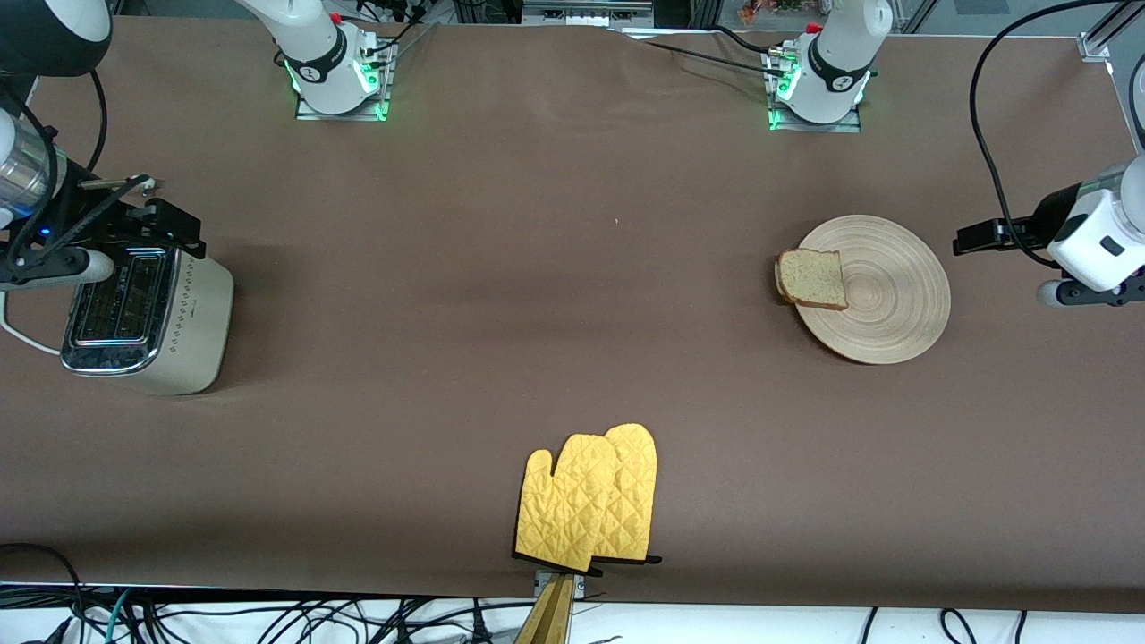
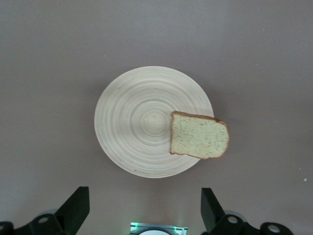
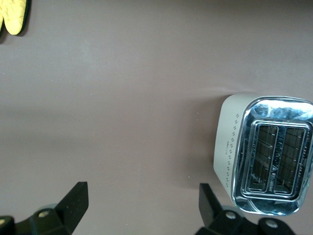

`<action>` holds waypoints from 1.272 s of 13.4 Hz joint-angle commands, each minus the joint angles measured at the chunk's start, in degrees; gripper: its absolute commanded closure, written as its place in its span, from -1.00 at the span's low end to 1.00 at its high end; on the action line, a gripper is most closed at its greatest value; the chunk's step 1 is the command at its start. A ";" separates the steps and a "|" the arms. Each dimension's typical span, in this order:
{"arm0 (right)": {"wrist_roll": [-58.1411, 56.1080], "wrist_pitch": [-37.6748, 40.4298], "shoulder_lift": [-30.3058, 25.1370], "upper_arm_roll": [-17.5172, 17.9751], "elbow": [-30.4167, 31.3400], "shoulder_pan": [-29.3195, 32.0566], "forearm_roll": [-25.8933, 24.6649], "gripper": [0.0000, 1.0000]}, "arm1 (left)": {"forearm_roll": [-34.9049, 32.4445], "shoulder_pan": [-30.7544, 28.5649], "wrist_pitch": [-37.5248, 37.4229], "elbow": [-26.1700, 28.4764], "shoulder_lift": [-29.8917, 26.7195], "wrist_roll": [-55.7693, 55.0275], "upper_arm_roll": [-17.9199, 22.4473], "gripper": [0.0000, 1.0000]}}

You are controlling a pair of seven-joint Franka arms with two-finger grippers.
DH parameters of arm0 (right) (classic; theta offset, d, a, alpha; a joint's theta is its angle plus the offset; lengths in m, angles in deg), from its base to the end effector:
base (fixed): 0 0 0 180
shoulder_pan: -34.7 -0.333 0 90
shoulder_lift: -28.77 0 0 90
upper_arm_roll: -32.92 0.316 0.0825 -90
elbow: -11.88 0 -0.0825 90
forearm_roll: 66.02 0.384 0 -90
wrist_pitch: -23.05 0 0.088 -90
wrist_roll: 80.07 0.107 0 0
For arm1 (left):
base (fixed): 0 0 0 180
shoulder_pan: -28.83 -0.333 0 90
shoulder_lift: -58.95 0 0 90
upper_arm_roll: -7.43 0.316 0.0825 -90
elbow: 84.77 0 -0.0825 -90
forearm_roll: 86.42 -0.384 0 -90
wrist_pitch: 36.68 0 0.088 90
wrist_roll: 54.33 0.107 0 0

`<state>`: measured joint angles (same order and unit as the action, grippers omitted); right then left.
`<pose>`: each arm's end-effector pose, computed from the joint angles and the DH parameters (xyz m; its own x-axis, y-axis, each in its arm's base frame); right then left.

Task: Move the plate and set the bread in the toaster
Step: 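Move the left gripper to the plate rim while the right gripper rises, then lower the left gripper and grasp the wooden plate rim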

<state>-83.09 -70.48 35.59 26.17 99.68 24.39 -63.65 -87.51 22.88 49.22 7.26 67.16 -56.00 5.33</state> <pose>0.5929 0.0450 0.5801 0.9935 0.1126 -0.0168 0.1121 -0.9933 -0.0282 0.5765 0.0422 0.5215 0.9644 0.0945 -0.2471 0.0923 -0.9955 -0.0207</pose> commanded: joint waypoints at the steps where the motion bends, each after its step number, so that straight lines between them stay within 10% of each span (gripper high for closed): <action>1: -0.41 -1.20 0.39 -0.11 0.18 -0.50 -0.53 -1.00 | -0.85 -2.90 2.15 -0.99 2.06 5.33 2.09 -1.00; 17: -0.50 -1.03 0.48 -1.16 0.09 -1.29 -0.18 -1.00 | 25.61 -21.91 5.86 -0.46 31.15 48.85 6.85 -1.00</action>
<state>-83.17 -72.05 37.03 25.22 99.64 22.82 -63.69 -63.98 1.20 55.75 8.05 96.29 -11.37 12.27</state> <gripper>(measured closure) 0.000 0.000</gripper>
